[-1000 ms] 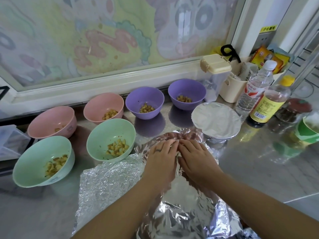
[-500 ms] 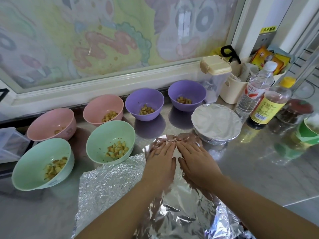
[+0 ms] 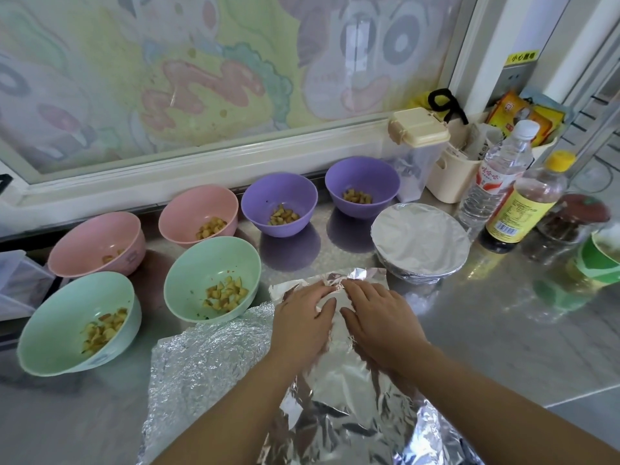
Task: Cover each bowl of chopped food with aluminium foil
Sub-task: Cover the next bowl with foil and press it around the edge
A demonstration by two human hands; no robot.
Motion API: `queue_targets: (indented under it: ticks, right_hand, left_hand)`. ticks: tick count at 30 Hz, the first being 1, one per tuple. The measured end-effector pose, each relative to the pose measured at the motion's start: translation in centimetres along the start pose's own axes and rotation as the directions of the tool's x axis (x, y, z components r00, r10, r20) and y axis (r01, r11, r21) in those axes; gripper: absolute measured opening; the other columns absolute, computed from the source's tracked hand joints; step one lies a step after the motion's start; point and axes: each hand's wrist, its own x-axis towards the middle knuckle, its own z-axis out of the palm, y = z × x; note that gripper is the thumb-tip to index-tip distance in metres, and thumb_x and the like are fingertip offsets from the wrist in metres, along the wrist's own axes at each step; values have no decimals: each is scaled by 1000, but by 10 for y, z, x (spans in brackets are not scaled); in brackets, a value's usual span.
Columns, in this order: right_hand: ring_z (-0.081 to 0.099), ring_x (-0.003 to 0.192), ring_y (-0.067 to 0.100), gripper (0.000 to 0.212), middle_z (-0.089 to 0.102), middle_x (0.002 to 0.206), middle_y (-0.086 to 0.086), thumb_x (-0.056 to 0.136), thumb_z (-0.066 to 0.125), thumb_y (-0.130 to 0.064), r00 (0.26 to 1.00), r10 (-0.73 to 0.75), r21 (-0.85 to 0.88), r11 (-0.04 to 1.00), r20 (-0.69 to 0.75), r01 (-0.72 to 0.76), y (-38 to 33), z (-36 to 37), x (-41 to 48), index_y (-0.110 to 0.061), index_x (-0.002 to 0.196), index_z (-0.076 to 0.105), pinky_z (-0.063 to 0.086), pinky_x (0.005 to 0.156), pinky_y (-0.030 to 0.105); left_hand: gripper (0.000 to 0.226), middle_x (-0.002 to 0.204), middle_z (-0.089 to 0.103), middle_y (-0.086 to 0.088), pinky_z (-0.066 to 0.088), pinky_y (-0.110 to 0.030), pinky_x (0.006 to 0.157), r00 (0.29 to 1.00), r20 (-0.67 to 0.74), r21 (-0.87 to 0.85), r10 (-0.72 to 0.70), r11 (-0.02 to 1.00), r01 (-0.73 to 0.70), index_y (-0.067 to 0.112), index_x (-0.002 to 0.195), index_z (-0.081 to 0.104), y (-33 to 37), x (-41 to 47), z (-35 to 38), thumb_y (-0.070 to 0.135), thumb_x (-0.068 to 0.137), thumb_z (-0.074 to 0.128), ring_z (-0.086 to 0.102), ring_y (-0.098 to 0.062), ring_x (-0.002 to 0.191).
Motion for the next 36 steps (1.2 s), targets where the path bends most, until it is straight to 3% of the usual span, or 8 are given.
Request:
queue_targets:
  ticks: [7, 11, 14, 17, 20, 24, 30, 36]
  right_hand:
    - [58, 117, 25, 46, 61, 129, -4, 101, 36, -52, 993, 52, 60, 996, 111, -59, -3, -11, 14, -27, 136, 53, 43, 91, 40]
    - [59, 110, 24, 43, 66, 112, -3, 96, 47, -58, 997, 1, 99, 995, 75, -8, 5, -14, 34, -25, 115, 68, 43, 88, 38]
    - [54, 119, 18, 47, 64, 122, -8, 94, 42, -58, 991, -76, 186, 981, 114, 54, 15, -10, 39, -30, 120, 70, 42, 99, 32]
    - [55, 118, 13, 31, 63, 124, -13, 100, 51, -48, 989, -42, 283, 959, 141, 1, 21, -11, 37, -31, 118, 70, 44, 96, 31]
    - [63, 98, 16, 32, 71, 101, -10, 102, 47, -51, 970, 20, 291, 952, 243, -93, 21, -14, 34, -29, 113, 67, 48, 80, 34]
    - [63, 84, 12, 31, 68, 82, -13, 101, 49, -54, 967, 40, 371, 919, 250, -134, 22, -14, 34, -33, 111, 69, 50, 79, 33]
    - [61, 71, 8, 34, 67, 71, -8, 98, 56, -55, 966, 63, 444, 879, 250, -173, 24, -12, 36, -25, 89, 70, 51, 76, 34]
    - [61, 80, 12, 30, 69, 80, -5, 98, 60, -45, 971, 46, 452, 879, 236, -152, 23, -14, 38, -19, 90, 72, 48, 79, 33]
  left_hand:
    - [42, 106, 68, 19, 47, -44, 95, 988, 37, -84, -150, 985, 152, 48, 112, 64, -7, 2, 0, 63, 85, 35, 60, -10, 105]
    - [36, 104, 68, 20, 46, -41, 95, 995, 9, -2, -97, 995, 97, 43, 110, 66, -4, 1, 0, 54, 90, 38, 59, -9, 103]
    - [32, 87, 66, 13, 47, -39, 86, 999, -28, -66, -31, 997, 30, 32, 97, 69, -2, -1, -1, 44, 95, 40, 59, -11, 89]
    - [27, 73, 58, 11, 45, -39, 77, 999, 16, -147, -30, 989, 32, 27, 80, 61, 1, -4, -3, 32, 101, 45, 56, -13, 80]
    - [20, 80, 67, 12, 49, -28, 71, 984, 110, -268, -137, 950, 162, 31, 94, 66, 3, -4, -6, 31, 101, 48, 62, -6, 74]
    - [20, 67, 63, 12, 47, -28, 66, 969, 170, -353, -178, 907, 229, 30, 94, 68, -1, -2, -4, 32, 101, 49, 57, -7, 61]
    - [23, 61, 60, 21, 42, -27, 67, 960, 217, -385, -175, 889, 249, 24, 95, 71, -3, 3, -6, 31, 102, 51, 54, 1, 59]
    - [25, 59, 57, 17, 43, -32, 67, 961, 214, -396, -173, 884, 247, 22, 84, 68, -6, 5, -3, 29, 102, 51, 49, -4, 57]
